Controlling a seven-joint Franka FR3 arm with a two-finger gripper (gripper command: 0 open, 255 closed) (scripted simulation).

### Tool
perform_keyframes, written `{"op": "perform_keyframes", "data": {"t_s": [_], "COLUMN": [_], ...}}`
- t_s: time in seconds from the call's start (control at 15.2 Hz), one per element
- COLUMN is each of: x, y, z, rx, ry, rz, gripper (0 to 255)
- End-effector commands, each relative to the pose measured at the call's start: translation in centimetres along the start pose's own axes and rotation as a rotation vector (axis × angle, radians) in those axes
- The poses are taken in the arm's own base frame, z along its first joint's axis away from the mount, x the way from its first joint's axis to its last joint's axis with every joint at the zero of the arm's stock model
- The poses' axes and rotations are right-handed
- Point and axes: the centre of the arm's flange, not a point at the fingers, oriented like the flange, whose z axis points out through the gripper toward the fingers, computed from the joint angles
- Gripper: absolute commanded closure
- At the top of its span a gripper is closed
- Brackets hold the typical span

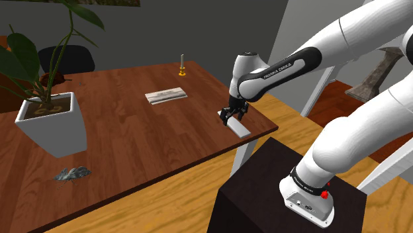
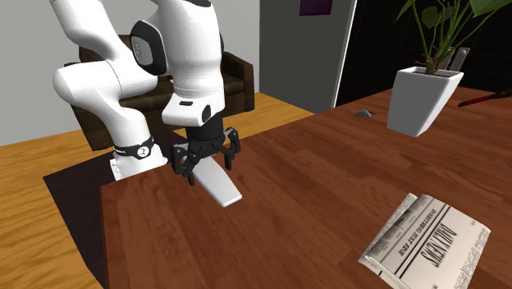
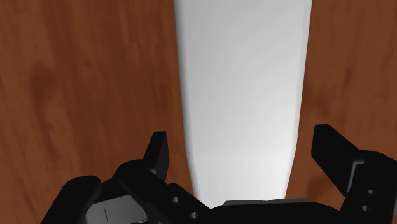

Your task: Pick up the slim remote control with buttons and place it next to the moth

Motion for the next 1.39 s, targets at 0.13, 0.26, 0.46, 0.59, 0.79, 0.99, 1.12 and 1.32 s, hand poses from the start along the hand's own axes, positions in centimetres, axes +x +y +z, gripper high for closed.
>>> {"op": "perform_keyframes", "data": {"t_s": [0.13, 0.26, 0.46, 0.59, 0.79, 0.99, 1.12, 1.32], "x": [0.0, 0.0, 0.0, 0.0, 0.0, 0.0, 0.0, 0.0], "y": [0.0, 0.0, 0.0, 0.0, 0.0, 0.0, 0.0, 0.0], "z": [0.0, 0.0, 0.0, 0.0, 0.0, -1.6, -2.6, -4.2], "rx": [0.000, 0.000, 0.000, 0.000, 0.000, 0.000, 0.000, 0.000], "ry": [0.000, 0.000, 0.000, 0.000, 0.000, 0.000, 0.000, 0.000], "rz": [0.000, 0.000, 0.000, 0.000, 0.000, 0.000, 0.000, 0.000], "gripper": [0, 255, 255, 255, 255, 255, 255, 255]}}
